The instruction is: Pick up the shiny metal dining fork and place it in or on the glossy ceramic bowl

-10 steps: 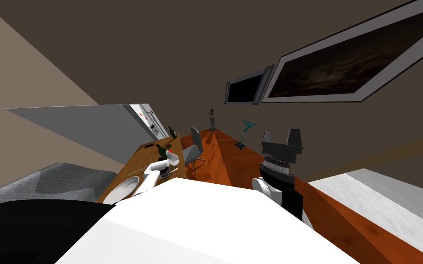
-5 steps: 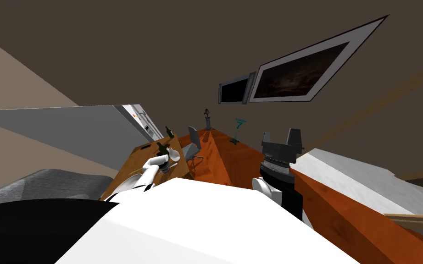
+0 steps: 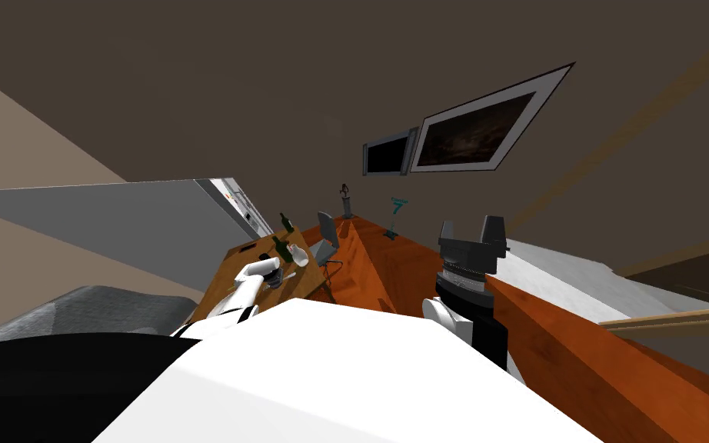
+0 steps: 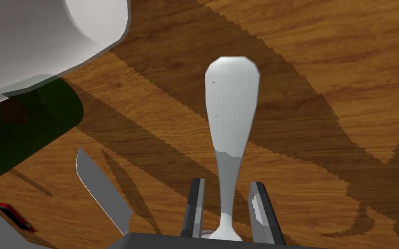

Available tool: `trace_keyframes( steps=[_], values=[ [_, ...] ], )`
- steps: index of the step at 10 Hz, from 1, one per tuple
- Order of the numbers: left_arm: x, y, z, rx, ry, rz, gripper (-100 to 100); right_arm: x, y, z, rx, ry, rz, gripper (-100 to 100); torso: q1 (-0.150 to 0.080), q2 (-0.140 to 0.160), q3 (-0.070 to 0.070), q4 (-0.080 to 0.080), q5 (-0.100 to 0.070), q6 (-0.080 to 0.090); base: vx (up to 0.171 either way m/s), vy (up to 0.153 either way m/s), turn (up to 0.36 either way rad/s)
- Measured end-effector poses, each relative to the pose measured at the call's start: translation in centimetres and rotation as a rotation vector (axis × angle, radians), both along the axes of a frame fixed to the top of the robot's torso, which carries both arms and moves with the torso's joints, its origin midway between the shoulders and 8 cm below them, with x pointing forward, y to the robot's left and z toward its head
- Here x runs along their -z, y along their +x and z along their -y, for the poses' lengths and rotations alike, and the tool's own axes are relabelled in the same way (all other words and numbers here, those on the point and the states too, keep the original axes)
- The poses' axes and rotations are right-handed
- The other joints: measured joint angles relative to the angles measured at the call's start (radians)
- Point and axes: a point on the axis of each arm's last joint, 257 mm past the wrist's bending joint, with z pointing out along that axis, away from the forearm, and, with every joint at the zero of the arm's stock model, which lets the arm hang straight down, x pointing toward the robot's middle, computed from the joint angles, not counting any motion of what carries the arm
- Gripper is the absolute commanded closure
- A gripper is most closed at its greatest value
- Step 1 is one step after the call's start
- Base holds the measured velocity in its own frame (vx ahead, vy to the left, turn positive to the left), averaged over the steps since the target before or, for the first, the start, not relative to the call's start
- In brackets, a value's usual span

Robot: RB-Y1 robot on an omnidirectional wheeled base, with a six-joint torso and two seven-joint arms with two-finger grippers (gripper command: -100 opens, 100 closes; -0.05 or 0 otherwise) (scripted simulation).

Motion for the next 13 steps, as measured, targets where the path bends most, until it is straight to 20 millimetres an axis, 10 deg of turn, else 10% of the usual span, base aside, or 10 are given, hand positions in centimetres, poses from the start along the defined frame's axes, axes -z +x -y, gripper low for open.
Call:
trace_keyframes(
  steps=[13],
  values=[
    [-2.0,-1.6,-2.0,-0.069,-0.061,0.000,100,0.0,0.0,0.0,0.000,0.000,0.000,0,0.004,-0.003,-0.002,-0.002,0.003,-0.003,-0.180,0.189,-0.120]
  ],
)
